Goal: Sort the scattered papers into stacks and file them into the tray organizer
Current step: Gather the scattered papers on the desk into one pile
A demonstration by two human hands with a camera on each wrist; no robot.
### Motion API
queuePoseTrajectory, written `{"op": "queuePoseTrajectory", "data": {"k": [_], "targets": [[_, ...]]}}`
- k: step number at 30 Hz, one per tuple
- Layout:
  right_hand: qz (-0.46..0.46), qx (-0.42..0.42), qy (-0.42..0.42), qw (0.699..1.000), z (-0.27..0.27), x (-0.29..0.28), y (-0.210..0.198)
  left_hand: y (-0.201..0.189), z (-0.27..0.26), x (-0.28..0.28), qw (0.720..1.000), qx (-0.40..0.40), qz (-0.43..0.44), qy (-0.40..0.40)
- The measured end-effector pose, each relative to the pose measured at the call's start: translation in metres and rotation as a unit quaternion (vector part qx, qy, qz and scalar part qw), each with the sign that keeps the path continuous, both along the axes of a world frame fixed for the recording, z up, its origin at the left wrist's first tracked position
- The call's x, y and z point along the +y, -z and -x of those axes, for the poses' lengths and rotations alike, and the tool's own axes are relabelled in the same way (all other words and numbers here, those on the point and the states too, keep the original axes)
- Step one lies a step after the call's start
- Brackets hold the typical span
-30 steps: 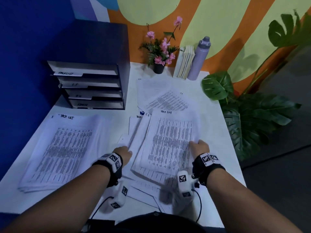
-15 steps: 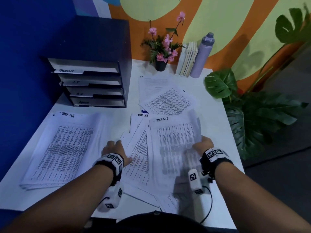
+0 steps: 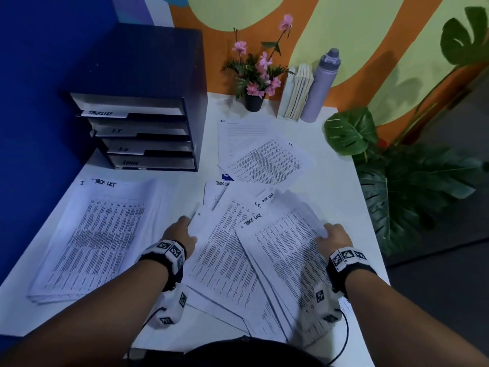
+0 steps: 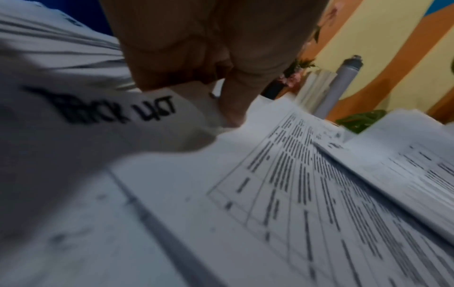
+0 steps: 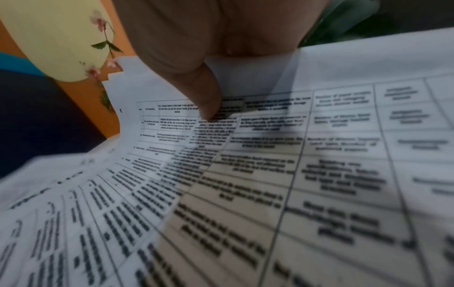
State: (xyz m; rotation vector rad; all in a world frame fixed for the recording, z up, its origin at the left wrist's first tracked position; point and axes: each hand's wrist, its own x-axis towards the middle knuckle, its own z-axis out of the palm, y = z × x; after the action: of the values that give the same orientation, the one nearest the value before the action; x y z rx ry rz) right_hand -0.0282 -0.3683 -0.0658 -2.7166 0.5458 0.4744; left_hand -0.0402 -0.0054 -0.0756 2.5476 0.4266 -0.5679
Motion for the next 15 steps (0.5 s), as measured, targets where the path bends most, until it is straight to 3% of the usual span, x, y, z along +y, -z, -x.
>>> {"op": "queuePoseTrajectory", "data": {"k": [5, 7, 9, 11, 15], "targets": [[-0.109, -0.031, 0.068, 0.991, -0.002, 0.000, -0.013, -0.012, -0.029, -0.001, 0.983, -0.144, 0.115, -0.009], [-0.145, -0.036, 0.092, 0.985, 0.001, 0.005, -0.015, -0.014, -0.045, -0.006, 0.976, -0.197, 0.094, 0.006], [-0.166, -0.027, 0.100, 0.981, 0.008, 0.011, -0.015, -0.015, -0.051, -0.012, 0.973, -0.231, -0.012, 0.027], [-0.183, -0.001, 0.108, 0.977, 0.018, 0.014, -0.012, -0.013, -0.049, -0.017, 0.975, -0.197, -0.095, 0.046], [-0.199, 0.029, 0.107, 0.974, 0.029, 0.014, -0.002, 0.008, -0.038, -0.021, 0.992, -0.007, -0.101, 0.079]]}}
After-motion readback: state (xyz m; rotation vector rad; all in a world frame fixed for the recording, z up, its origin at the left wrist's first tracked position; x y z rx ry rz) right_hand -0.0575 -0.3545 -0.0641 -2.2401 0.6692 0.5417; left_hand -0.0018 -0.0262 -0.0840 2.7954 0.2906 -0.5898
